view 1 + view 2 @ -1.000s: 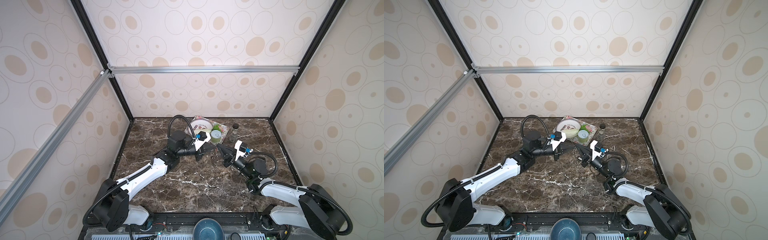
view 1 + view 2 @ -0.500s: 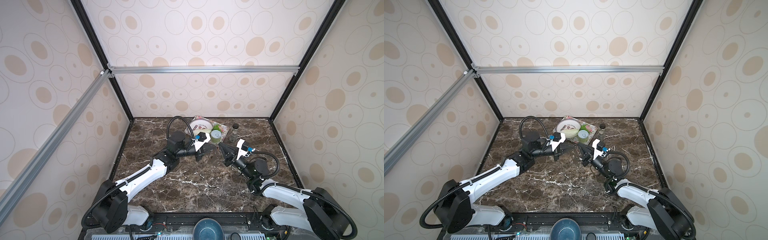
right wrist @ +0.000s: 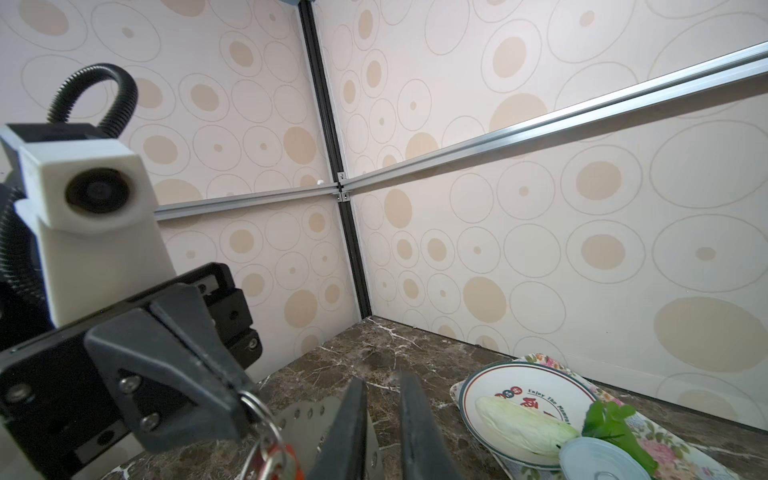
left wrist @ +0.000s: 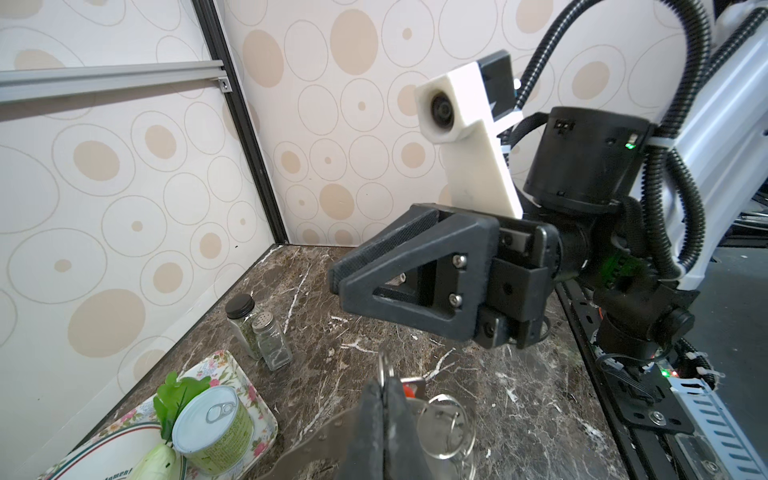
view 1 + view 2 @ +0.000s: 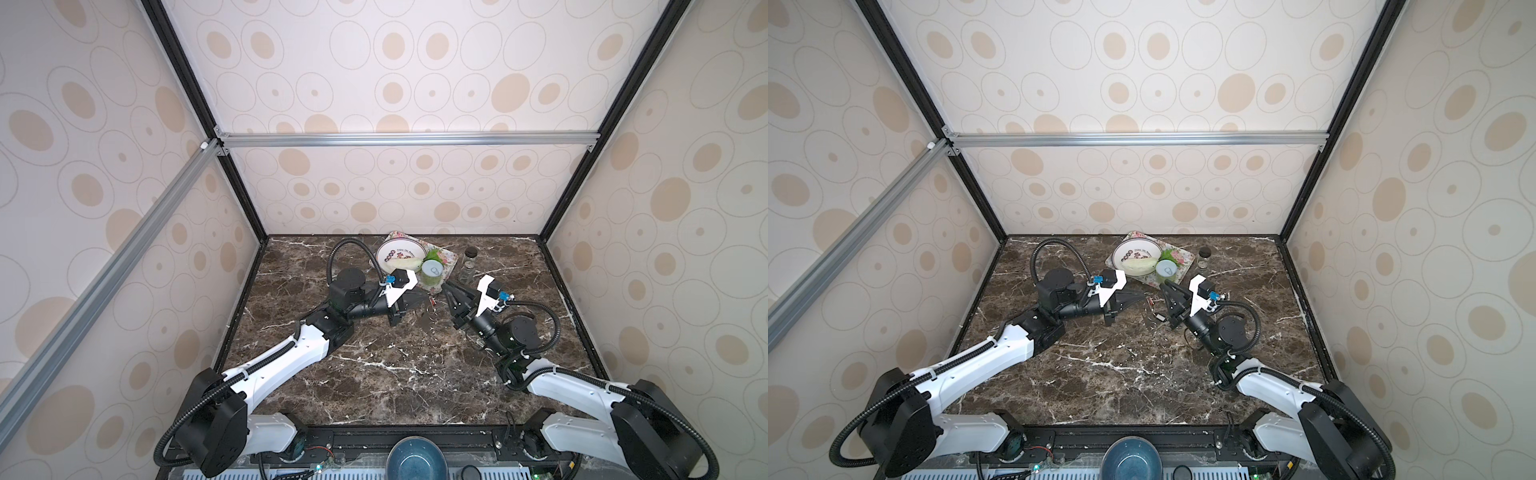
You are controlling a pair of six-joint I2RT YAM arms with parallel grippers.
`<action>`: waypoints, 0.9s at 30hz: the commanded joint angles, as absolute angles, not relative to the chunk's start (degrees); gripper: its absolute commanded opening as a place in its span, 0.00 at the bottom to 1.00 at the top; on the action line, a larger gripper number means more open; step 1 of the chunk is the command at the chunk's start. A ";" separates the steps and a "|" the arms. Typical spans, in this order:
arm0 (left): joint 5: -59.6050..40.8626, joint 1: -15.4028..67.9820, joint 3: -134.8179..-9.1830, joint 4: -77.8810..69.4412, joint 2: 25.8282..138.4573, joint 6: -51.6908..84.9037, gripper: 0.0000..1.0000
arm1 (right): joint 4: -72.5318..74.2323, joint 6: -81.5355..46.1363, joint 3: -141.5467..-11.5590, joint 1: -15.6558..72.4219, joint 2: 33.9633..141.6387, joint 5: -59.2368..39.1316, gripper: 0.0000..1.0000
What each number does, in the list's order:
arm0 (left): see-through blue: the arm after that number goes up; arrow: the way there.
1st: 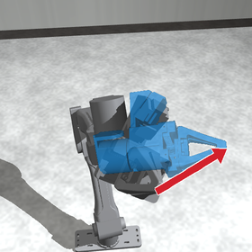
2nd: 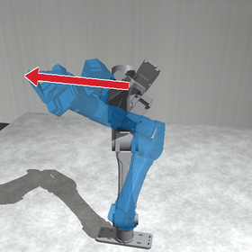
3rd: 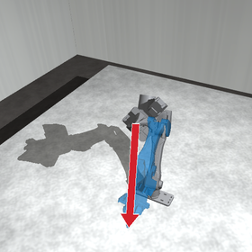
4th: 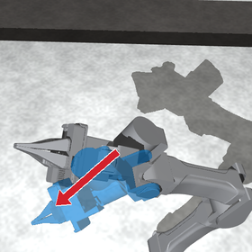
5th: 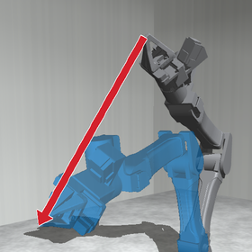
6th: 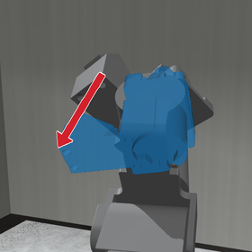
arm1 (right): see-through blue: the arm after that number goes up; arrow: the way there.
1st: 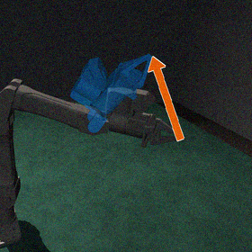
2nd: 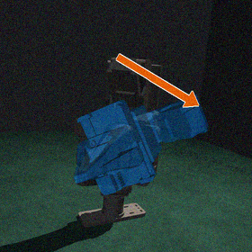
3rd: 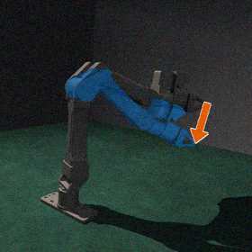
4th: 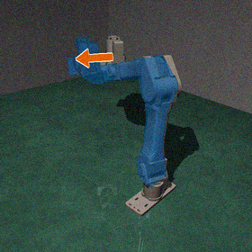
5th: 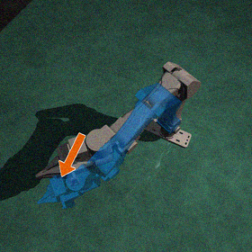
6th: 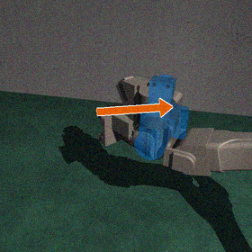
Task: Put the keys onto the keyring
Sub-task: 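Move the open right gripper toward the ring plate held by the left gripper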
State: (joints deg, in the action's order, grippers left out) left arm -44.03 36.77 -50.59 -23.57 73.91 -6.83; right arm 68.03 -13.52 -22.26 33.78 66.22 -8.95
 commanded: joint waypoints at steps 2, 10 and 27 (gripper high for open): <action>-44.57 37.10 -51.32 -25.44 73.25 -9.11 0.00 | 65.86 -11.58 -21.04 33.72 63.53 -6.11 0.29; -43.26 37.02 -52.27 -24.26 76.21 -14.41 0.00 | 57.83 -8.63 -18.47 33.70 57.25 2.11 0.31; -43.25 37.02 -50.51 -23.46 78.75 -26.86 0.00 | 47.34 -2.63 -9.96 33.40 49.62 7.79 0.33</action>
State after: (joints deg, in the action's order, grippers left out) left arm -41.21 36.77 -50.22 -22.57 79.42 -22.90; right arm 47.72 -5.10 -11.29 33.67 51.09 8.99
